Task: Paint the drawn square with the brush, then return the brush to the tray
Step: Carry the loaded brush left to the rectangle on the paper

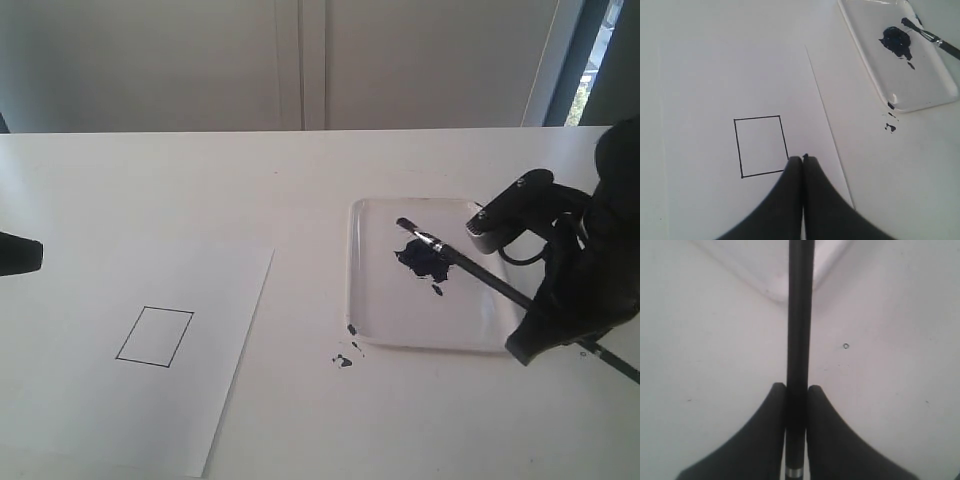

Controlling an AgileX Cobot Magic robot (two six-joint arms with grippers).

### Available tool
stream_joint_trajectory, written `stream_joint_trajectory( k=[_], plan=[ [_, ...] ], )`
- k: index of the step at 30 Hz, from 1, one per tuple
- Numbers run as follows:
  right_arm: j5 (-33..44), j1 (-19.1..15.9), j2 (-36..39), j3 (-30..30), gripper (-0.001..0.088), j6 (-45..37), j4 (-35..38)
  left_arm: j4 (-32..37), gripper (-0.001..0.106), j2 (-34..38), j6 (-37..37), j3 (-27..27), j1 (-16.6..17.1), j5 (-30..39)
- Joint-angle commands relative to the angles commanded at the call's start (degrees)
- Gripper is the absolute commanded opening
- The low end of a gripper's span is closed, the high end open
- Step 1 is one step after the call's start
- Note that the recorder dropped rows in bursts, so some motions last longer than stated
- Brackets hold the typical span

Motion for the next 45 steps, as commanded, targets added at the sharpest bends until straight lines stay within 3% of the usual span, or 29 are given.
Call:
stream_joint_trajectory(
  k=[12, 19, 27, 29, 34, 42, 45],
  plan=[
    [0.1, 14.8, 0.0, -0.1, 0.0000, -2.7, -0.4, 1.2, 0.000, 8.1, 0.0, -0.1, 0.0, -2.4],
    [-1.4, 19.5, 0.0, -1.9, 0.0000, -3.0, -2.1, 1.3, 0.000, 11.4, 1.5, -0.1, 0.0, -2.8],
    [0.2, 23.8, 3.5, -11.7, 0.0000, -3.2, -1.7, 4.7, 0.000, 15.3, 1.5, -0.1, -0.2, -3.6],
    [0.7, 25.4, 5.5, -13.7, 0.0000, -3.8, -1.6, 8.0, 0.007, 16.3, 1.4, -0.2, -2.2, -4.2],
    [2.3, 28.4, 10.1, -16.8, 0.0000, -4.2, -1.2, 17.0, 0.036, 18.3, -5.4, -0.3, -6.9, -8.9],
    [3.1, 29.0, 14.6, -17.1, 0.0000, -5.7, -2.9, 26.5, 0.039, 19.0, -11.5, -0.3, -7.1, -11.8],
    [3.0, 29.1, 14.8, -17.1, 0.0000, -6.1, -3.4, 29.3, 0.039, 20.1, -13.0, -0.3, -8.8, -11.6]
  ],
)
